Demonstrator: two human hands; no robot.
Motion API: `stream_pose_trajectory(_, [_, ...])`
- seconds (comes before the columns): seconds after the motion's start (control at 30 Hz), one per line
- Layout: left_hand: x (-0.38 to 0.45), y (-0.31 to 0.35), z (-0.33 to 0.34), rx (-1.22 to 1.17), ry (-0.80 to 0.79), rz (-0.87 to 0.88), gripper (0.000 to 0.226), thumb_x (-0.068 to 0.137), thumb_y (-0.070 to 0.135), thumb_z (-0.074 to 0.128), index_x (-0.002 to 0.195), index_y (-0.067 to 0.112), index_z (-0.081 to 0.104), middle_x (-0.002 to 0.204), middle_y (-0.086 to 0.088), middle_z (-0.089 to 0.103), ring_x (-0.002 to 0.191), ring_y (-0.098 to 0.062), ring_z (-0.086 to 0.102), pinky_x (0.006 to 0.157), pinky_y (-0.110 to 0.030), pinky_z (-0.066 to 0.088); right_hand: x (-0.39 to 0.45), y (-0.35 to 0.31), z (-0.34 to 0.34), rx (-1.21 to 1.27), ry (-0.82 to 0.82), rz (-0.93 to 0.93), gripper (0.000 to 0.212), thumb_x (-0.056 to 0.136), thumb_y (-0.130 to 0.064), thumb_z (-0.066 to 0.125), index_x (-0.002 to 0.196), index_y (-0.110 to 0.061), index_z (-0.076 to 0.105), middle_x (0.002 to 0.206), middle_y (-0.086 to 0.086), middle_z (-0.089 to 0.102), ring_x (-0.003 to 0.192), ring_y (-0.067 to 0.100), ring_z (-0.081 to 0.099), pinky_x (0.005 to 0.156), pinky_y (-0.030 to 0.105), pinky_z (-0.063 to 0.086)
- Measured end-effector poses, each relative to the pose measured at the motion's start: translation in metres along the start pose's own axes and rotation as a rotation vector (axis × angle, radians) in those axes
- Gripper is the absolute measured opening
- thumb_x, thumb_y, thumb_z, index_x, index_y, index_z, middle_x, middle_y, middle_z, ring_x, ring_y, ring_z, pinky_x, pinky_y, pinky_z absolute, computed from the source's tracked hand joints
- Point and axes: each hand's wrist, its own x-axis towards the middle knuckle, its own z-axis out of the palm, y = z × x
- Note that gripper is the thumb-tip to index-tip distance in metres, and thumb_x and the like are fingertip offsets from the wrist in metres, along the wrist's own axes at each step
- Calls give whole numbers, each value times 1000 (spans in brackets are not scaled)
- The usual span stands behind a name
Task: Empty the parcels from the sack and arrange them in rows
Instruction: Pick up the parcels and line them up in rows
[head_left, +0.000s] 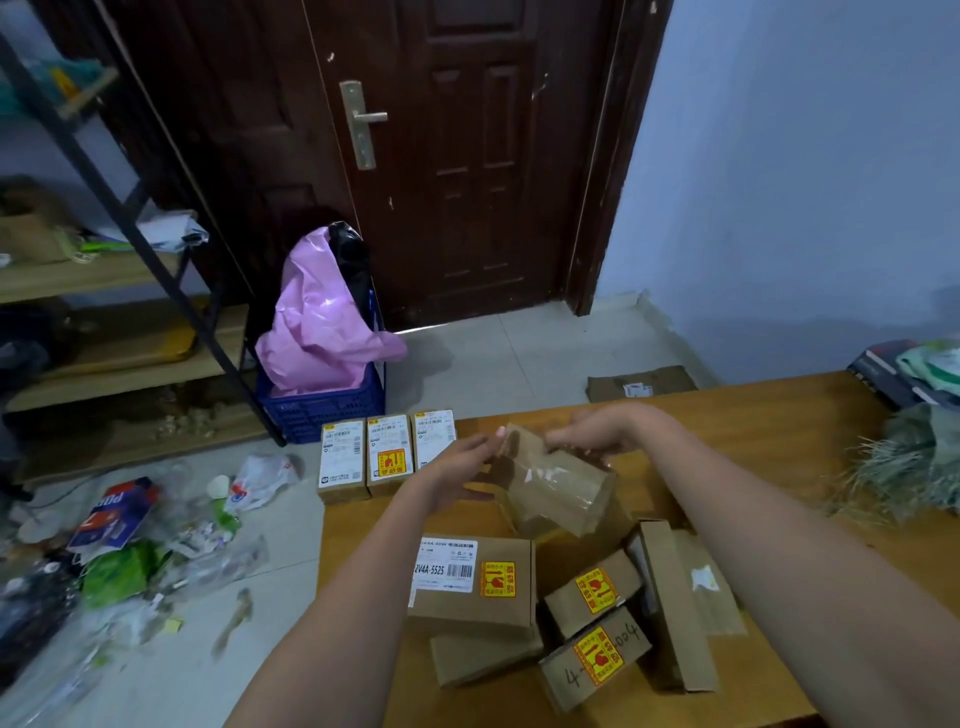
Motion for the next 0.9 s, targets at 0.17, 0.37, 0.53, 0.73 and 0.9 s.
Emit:
stream_pose_trajectory(0.17, [-16,-17,-20,-270,98,4,38,99,35,55,134,21,52,131,-14,58,114,-34,61,94,-50,55,15,-38,47,210,103,-64,57,84,-49,67,123,-10,53,111,8,67,95,21,68,79,35,59])
stream_pose_trajectory(0.37, [-41,-48,-54,-500,153,28,61,86,57,61,133,19,57,129,-15,62,118,-35,60,93,-47,55,32,-89,116,236,189,-187,59,78,-54,76,113,-15,49,104,1,64,86,13,63,71,33,55])
stream_pose_trajectory(0.53, [-58,-69,-81,-593,242,56,73,71,50,81,128,11,61,115,-12,72,103,-25,70,78,-35,58,42,-125,161,223,98,-325,53,86,-42,72,120,-19,38,118,11,61,105,27,64,90,44,55])
stream_pose_trajectory(0.73, [-68,-86,-101,-603,558,-30,47,83,22,76,122,2,61,102,-16,74,87,-28,72,67,-36,59,45,-125,171,241,2,-397,36,94,-46,61,125,-32,49,117,0,58,94,12,60,74,26,50])
stream_pose_trajectory(0.9, [-75,-95,-100,-523,746,-86,40,87,25,72,120,5,61,104,-13,73,94,-29,69,77,-39,56,62,-94,189,2,215,-268,38,103,-22,41,141,-16,42,139,11,50,113,24,54,91,39,49])
